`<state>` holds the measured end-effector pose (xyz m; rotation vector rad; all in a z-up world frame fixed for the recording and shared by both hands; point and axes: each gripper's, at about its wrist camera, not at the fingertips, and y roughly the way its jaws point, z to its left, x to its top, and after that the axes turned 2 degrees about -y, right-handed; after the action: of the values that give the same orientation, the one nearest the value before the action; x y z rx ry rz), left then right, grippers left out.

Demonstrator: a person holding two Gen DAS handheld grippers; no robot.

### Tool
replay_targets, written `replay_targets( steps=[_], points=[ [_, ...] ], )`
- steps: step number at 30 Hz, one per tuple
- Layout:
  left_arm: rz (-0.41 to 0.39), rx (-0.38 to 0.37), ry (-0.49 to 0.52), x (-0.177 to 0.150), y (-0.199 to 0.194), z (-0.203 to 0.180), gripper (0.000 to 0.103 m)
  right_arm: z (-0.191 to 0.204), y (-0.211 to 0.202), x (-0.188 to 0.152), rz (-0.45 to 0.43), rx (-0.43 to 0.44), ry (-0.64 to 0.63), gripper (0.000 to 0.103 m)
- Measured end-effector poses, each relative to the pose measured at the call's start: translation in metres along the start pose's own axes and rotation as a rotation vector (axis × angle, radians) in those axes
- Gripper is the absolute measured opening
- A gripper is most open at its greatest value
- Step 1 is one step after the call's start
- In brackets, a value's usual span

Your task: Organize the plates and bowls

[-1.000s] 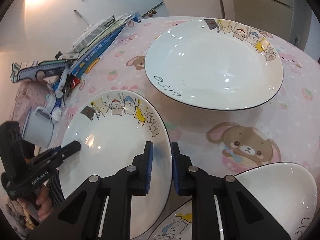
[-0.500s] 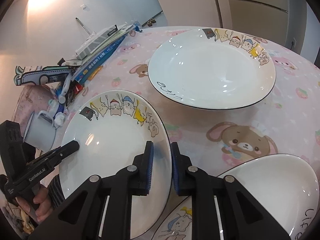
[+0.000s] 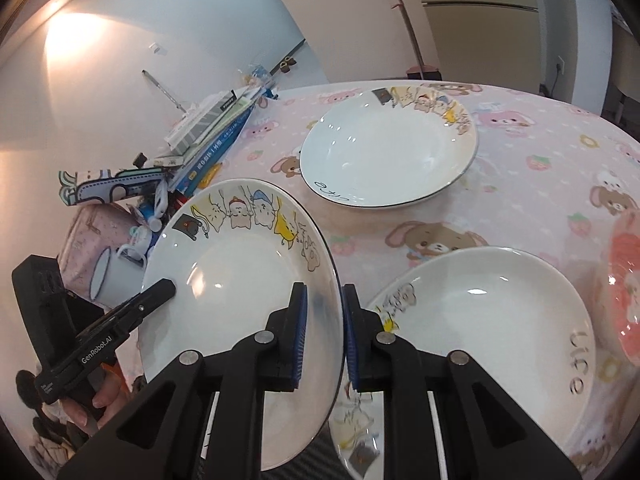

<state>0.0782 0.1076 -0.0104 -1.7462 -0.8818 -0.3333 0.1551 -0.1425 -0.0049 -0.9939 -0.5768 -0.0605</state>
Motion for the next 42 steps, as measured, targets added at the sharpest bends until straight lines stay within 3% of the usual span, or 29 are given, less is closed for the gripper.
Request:
replay_targets(
  steps=[9, 15, 20, 32, 37, 42],
  points=[
    [-0.004, -0.086, 0.092, 0.001, -0.034, -0.062, 0.018, -0.016, -0.082, -0.021, -0.109, 0.024, 0.010, 0.017],
    [0.032, -0.156, 0.156, -0.011, -0.026, -0.108, 0.018, -0.041, -0.119, -0.039, -0.165, -0.058, 0.019, 0.017],
    [0.083, -0.189, 0.207, -0.021, -0.004, -0.140, 0.018, -0.077, -0.135, -0.053, -0.162, -0.103, 0.094, 0.017],
    [0.281, -0.216, 0.197, -0.054, 0.075, -0.148, 0.019, -0.140, -0.110, -0.093, -0.096, -0.132, 0.216, 0.019],
    [0.259, -0.196, 0.206, -0.055, 0.083, -0.143, 0.021, -0.141, -0.098, -0.094, -0.097, -0.155, 0.214, 0.019],
    [0.305, -0.127, 0.209, -0.043, 0.096, -0.140, 0.023, -0.136, -0.082, -0.080, -0.075, -0.181, 0.196, 0.019]
  ],
)
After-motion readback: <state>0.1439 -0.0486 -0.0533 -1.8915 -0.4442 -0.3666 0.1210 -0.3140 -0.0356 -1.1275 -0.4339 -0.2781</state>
